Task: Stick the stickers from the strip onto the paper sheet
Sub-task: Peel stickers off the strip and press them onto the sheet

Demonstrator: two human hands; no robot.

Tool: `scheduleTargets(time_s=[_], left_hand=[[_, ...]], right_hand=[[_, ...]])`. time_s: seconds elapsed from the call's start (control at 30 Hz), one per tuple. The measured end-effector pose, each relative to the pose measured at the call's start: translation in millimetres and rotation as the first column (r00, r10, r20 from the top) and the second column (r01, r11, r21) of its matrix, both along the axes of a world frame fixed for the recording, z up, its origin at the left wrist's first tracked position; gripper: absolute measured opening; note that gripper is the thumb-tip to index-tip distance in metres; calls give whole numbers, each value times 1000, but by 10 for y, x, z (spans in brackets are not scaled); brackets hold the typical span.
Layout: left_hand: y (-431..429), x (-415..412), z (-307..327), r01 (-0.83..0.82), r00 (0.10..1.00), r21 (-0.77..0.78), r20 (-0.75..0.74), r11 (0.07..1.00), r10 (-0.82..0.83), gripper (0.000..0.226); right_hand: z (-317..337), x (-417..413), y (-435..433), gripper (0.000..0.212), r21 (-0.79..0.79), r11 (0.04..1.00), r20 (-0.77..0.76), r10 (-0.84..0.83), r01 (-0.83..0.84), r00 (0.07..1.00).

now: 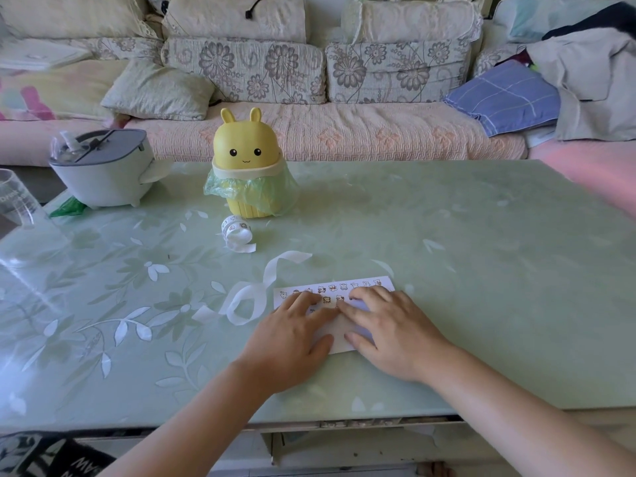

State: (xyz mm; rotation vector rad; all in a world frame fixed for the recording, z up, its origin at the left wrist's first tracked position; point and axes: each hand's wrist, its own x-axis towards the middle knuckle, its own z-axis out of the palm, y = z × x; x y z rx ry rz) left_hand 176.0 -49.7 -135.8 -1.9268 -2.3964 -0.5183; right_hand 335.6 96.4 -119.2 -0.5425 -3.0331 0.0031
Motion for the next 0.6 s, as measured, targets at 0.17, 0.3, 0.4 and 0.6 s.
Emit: scheduleTargets(time_s=[0.17,0.3,0.4,0.6], left_hand=[[1,11,-10,-20,999,20,51,1000,19,45],[-13,6,0,15,1000,-44,-6,999,-15,58],[-9,-9,-14,15,1000,-158,-19,987,-18,73],[25,-44,-45,-5,998,-251,-69,968,-13,89]], right_hand=[[3,21,10,42,60,998,-121,-10,17,993],[10,-25,27,58,10,1000,-78,16,-16,997],[-18,-86,-63,89,-152,987,48,58,-50,997],[-47,-126,-80,103,-178,983,131,57,-33,990]])
